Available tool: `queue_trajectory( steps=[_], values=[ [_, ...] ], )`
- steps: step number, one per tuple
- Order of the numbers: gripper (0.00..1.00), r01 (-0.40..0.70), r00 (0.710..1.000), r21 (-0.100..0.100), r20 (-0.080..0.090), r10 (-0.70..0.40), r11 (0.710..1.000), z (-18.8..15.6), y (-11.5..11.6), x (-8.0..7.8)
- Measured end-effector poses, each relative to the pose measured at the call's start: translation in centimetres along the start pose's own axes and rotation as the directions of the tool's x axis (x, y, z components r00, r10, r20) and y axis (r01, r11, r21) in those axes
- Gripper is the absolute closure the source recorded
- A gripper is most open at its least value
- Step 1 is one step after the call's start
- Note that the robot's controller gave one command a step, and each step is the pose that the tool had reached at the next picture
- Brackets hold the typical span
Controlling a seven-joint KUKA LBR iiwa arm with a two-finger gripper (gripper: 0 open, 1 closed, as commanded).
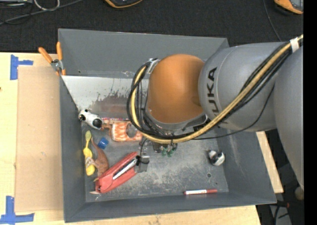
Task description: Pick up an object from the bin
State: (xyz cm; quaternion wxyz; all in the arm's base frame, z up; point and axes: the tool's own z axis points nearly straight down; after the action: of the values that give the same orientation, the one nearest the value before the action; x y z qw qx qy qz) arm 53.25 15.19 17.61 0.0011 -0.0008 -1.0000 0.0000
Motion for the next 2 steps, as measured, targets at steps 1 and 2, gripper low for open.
queue_trajectory(
  steps=[1, 2],
  values=[
    [0.0, -0.001, 1.0, 0.0, 0.0, 0.001, 1.0, 0.0, 0.0, 0.0],
    [0.0, 0.067, 0.998, -0.001, 0.004, -0.067, 0.998, 5.0, -1.7, 1.2]
  ],
)
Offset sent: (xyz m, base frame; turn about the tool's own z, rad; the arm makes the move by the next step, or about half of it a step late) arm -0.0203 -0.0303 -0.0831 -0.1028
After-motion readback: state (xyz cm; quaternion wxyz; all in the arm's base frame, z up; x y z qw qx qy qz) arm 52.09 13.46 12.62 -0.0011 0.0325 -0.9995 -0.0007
